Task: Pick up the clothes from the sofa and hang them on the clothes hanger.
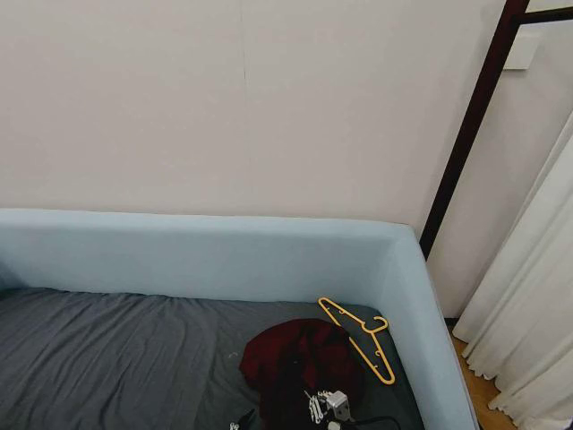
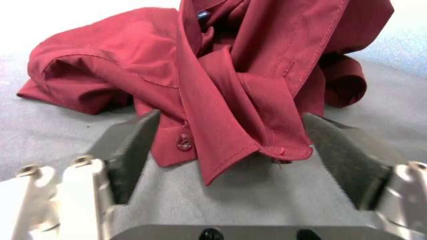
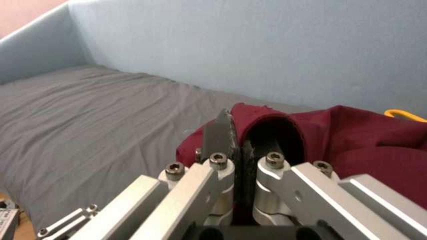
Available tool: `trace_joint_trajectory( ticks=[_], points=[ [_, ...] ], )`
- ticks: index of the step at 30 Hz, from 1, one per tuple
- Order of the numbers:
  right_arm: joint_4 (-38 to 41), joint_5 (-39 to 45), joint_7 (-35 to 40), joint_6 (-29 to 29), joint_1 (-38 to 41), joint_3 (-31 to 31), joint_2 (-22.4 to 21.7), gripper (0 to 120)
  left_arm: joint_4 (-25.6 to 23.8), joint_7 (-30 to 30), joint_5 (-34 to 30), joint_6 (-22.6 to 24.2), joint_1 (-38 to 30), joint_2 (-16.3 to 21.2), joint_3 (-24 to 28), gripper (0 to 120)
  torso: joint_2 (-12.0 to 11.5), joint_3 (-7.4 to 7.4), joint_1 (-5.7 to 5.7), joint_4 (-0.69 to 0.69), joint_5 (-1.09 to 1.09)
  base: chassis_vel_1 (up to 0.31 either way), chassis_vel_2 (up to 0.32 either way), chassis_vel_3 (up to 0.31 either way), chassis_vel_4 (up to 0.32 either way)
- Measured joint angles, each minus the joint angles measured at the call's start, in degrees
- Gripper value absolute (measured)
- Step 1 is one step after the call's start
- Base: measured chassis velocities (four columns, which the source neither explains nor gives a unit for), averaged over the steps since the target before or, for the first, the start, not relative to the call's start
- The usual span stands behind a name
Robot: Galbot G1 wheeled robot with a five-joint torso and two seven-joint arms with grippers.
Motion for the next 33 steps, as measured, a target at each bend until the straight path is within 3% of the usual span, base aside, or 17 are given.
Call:
trace_joint_trajectory(
  ticks=[6, 11, 17, 21, 29, 33],
  points=[
    [-0.1, 0.3, 0.0, 0.0, 0.4, -0.1, 0.0, 0, 0.8, 0.0, 0.2, 0.0, -0.3, 0.1, 0.1, 65, 0.0, 0.0, 0.0, 0.0, -0.01, 0.0, 0.0, 0.0, 0.0],
    [-0.4, 0.5, 0.0, 0.0, 0.7, -0.1, 0.0, 0, 1.4, 0.1, 0.2, 0.0, -0.5, 0.5, 0.2, 40, 0.0, 0.0, 0.0, 0.0, -0.01, 0.0, 0.0, 0.0, 0.0],
    [-0.4, 0.5, 0.0, 0.1, 0.9, -0.1, 0.0, 0, 1.7, 0.2, 0.2, -0.1, -0.8, 0.8, 0.1, 24, 0.0, 0.0, 0.0, 0.0, -0.01, 0.0, 0.0, 0.0, 0.0],
    [-0.7, 0.5, 0.0, 0.1, 1.1, -0.1, 0.1, 0, 1.7, 0.3, 0.1, -0.2, -0.8, 1.6, -0.1, 5, 0.0, 0.0, 0.0, 0.0, -0.01, 0.0, 0.0, 0.0, 0.0],
    [-1.1, 0.4, 0.0, 0.2, 1.1, -0.1, 0.4, 0, 1.4, 0.3, -0.7, -0.8, -0.8, 2.3, -0.4, 0, 0.0, 0.0, 0.0, 0.0, -0.02, 0.0, 0.0, 0.0, 0.0],
    [-0.9, 0.4, 0.0, 0.3, 1.1, 0.3, 0.4, 0, -1.1, 0.4, -2.2, -1.4, -0.4, 3.3, -0.8, 0, 0.0, 0.0, 0.0, 0.0, -0.03, 0.0, 0.0, 0.0, 0.0]
  ],
)
